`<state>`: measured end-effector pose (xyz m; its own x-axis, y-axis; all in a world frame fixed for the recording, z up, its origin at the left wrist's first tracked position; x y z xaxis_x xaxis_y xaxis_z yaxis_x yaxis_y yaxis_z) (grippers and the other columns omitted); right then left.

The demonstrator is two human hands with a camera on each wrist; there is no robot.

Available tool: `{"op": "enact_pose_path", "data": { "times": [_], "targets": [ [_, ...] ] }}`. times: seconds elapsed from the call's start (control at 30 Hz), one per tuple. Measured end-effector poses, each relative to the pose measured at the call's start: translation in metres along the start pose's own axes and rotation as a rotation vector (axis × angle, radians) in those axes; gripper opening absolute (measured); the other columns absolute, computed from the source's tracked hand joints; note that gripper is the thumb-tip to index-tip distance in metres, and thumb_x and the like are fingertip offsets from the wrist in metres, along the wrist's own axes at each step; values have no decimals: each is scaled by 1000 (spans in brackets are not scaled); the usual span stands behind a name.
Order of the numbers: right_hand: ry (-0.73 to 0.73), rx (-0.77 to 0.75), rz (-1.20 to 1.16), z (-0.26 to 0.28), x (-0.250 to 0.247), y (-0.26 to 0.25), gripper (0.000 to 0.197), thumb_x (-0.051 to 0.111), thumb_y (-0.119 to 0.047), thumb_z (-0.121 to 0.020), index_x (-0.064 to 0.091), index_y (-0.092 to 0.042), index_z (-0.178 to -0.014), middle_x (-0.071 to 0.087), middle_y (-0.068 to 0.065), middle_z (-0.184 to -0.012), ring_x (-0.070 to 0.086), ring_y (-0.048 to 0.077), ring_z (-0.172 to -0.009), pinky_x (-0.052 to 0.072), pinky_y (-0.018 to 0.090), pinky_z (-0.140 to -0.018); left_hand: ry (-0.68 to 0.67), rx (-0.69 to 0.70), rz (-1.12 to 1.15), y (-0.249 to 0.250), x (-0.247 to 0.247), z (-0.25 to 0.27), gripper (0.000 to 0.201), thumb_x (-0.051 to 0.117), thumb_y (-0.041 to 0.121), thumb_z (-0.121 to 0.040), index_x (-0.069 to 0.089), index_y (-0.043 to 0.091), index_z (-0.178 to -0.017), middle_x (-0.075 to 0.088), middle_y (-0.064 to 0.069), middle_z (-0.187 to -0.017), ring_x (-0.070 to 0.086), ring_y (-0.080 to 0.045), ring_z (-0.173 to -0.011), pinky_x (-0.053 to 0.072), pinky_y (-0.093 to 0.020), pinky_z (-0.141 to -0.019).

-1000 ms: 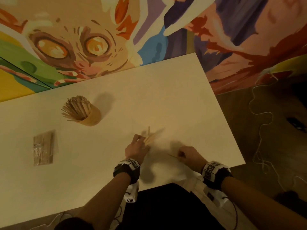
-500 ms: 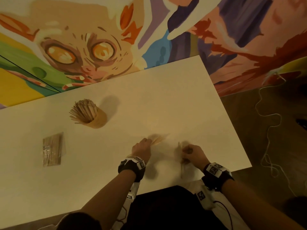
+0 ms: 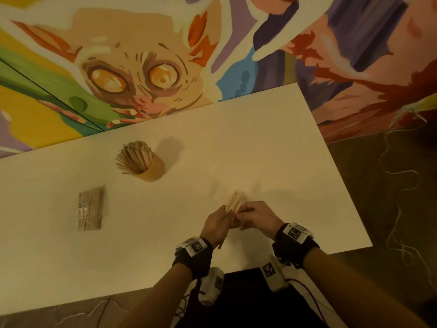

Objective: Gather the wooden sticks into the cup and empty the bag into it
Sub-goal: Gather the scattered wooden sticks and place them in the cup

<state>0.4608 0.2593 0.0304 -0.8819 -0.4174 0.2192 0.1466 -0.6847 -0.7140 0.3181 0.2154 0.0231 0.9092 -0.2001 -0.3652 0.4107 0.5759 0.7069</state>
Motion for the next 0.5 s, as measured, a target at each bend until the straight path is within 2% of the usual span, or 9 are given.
{"op": "enact_pose_path", "data": {
  "times": [0.1,0.17,0.23,0.3,0.37,0.43,0.5],
  "targets": [
    [12,-22,58,-1,10,-7,5,62,7,-88,65,8,-91,71,25,-83,71,25,-69,58,28,-60,13,-95,295,-1,1,8,23,41,29,-102,54,14,-91,60,-8,-70,52,-20,-51,46,-31,-50],
    [21,-69,193,-3,16,-12,5,65,3,-87,67,7,-90,72,22,-81,71,20,-66,53,25,-56,44,-154,369,0,-2,16,21,39,24,-102,50,15,-87,51,-3,-61,40,-15,-43,36,-25,-42],
    [20,-114,307,-4,23,-16,5,68,0,-86,69,4,-87,71,11,-71,66,10,-56,46,20,-52,53,-196,427,1,-8,23,20,39,21,-100,48,15,-84,43,2,-54,29,-10,-39,24,-20,-40],
    [1,-137,343,-5,30,-20,5,70,-1,-86,70,4,-85,66,1,-62,58,3,-48,42,13,-48,27,-199,487,0,-15,28,18,40,20,-99,46,16,-83,37,3,-51,24,-9,-37,18,-18,-40],
    [-34,-148,355,-7,37,-22,6,70,-1,-85,70,5,-86,65,-1,-62,56,2,-47,41,12,-48,5,-189,525,-1,-23,34,23,40,25,-101,47,16,-81,34,5,-48,22,-8,-36,17,-18,-40],
    [-68,-165,381,-10,45,-24,8,71,-1,-85,71,6,-88,68,-1,-65,57,4,-49,42,13,-50,1,-165,532,-5,-31,39,35,40,41,-102,49,16,-79,33,6,-47,21,-8,-37,17,-17,-39],
    [-114,-172,428,-13,55,-26,7,71,-1,-84,72,4,-89,69,-1,-66,60,6,-52,43,16,-53,-2,-144,516,-9,-40,43,40,43,50,-99,50,15,-79,33,7,-47,22,-9,-37,19,-17,-37]
  ]
}}
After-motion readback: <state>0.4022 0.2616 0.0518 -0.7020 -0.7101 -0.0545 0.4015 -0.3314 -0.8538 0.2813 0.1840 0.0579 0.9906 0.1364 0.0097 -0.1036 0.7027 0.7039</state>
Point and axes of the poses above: each hand's wrist, its own z-axis away from the middle knuckle, its own x-axis out of the palm, y = z × x, the point moved 4 cm from there along -z, towards the middle knuckle
